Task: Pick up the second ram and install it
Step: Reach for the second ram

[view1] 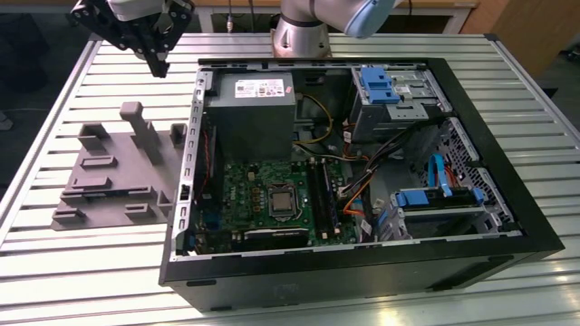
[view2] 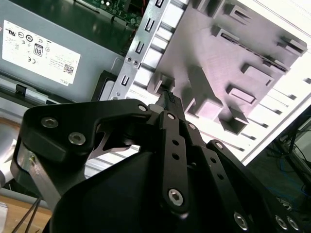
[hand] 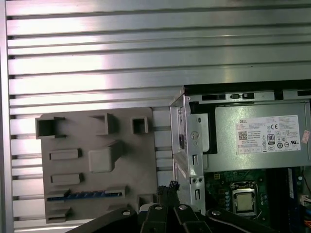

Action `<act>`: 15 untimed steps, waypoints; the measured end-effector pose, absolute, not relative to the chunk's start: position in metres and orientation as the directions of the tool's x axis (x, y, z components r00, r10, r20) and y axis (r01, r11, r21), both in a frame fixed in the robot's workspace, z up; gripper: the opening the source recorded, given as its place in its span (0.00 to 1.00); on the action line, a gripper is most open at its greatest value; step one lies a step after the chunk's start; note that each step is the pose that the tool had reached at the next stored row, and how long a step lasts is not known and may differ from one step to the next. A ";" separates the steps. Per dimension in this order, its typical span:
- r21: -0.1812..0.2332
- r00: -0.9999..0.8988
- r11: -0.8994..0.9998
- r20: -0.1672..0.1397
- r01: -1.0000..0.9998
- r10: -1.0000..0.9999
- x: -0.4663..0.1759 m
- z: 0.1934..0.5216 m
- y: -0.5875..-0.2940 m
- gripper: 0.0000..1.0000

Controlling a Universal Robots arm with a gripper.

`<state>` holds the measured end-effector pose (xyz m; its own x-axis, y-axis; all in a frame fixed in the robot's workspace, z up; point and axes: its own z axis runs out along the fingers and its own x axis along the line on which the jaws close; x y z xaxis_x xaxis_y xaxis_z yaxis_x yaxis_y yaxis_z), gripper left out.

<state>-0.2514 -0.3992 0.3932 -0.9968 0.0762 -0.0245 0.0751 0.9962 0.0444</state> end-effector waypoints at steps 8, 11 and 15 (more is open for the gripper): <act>0.044 -0.997 0.996 -0.024 0.075 0.076 -0.255 0.393 -0.399 0.11; 0.044 -0.997 0.996 -0.024 0.075 0.076 -0.256 0.393 -0.399 0.11; 0.044 -0.997 0.996 -0.024 0.075 0.076 -0.258 0.393 -0.399 0.11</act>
